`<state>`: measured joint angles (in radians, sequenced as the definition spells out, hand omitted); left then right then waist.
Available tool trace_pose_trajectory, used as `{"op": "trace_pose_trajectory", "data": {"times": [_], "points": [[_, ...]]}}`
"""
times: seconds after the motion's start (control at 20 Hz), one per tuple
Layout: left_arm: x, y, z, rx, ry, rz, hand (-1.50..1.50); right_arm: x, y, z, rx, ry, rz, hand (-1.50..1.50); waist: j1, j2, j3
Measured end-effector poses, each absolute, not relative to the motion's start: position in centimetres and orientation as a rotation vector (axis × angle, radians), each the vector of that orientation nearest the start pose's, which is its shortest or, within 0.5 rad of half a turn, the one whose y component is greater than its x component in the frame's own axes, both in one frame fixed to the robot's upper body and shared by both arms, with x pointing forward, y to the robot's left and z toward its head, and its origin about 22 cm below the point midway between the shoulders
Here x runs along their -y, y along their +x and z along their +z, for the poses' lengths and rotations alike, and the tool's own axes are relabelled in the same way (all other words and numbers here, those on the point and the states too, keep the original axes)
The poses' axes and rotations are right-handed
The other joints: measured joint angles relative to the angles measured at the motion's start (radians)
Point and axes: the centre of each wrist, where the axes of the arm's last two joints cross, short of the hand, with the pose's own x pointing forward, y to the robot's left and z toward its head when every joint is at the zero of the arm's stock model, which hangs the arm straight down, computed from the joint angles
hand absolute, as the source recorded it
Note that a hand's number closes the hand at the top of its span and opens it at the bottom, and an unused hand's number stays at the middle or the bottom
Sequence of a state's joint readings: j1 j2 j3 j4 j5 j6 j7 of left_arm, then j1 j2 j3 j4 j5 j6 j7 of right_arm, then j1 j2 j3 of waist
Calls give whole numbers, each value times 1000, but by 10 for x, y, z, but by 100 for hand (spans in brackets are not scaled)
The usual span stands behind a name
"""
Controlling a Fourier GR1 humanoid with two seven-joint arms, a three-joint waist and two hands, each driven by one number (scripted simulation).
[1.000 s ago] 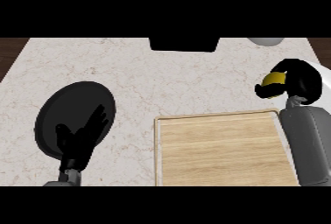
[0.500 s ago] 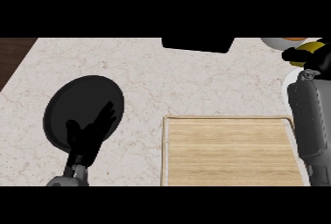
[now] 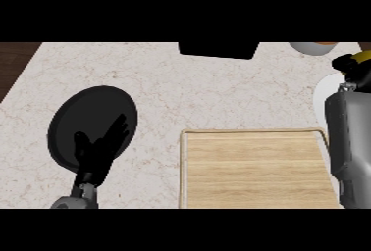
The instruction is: Pick the lemon from the tray and place it in the plate
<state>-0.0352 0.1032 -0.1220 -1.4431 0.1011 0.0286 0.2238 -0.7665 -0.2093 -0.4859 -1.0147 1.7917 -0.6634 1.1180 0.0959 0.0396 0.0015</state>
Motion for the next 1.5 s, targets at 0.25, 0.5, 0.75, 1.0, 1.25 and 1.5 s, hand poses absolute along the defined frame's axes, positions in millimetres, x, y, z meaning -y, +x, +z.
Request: {"op": "trace_pose_trajectory", "data": {"times": [0.25,0.5,0.75,1.0,1.25,1.5], "points": [[-224,247,-23,1231,-42,-75,0,323,396,107,768,-2027,-451,150,-20,-6,1],[-227,242,-26,1228,-34,-61,0,350,380,81,698,-2088,-498,150,-36,-13,2],[-231,241,-26,1218,-26,-47,0,375,368,63,663,-2105,-554,150,-49,-19,3],[-236,241,-26,1217,-27,-39,0,397,358,44,614,-2071,-625,150,-55,-21,3],[-235,237,-27,1213,-23,-31,0,410,353,20,449,-1850,-718,-150,-62,-25,4],[-237,242,-27,1206,-14,-25,0,414,353,7,474,-1719,-738,-150,-67,-26,5]]}}
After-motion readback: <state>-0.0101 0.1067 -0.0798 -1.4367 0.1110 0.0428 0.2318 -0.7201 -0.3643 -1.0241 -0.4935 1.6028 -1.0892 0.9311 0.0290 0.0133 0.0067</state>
